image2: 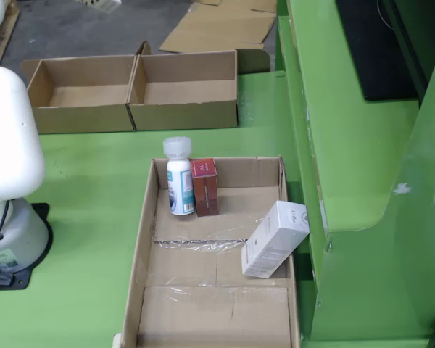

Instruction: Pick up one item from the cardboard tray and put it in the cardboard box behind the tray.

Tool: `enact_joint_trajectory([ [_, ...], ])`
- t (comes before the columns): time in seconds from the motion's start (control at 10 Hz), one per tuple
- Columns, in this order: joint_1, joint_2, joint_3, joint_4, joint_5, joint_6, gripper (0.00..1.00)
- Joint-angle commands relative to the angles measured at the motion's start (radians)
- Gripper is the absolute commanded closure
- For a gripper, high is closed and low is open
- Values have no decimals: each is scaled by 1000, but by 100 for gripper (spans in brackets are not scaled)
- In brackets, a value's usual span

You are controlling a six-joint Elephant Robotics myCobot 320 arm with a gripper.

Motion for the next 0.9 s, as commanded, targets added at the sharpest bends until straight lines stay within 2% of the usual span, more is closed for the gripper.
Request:
enact_joint_trajectory([
  [0.0, -103, 260, 28, -639, 498, 471, 100],
  [0.1, -103, 229, 28, -544, 467, 443, 100],
  [0.2, -99, 289, 28, -738, 526, 504, 100],
  [0.5, -109, 329, 28, -960, 591, 552, 100],
  [0.8, -121, 329, 28, -997, 612, 554, 100],
])
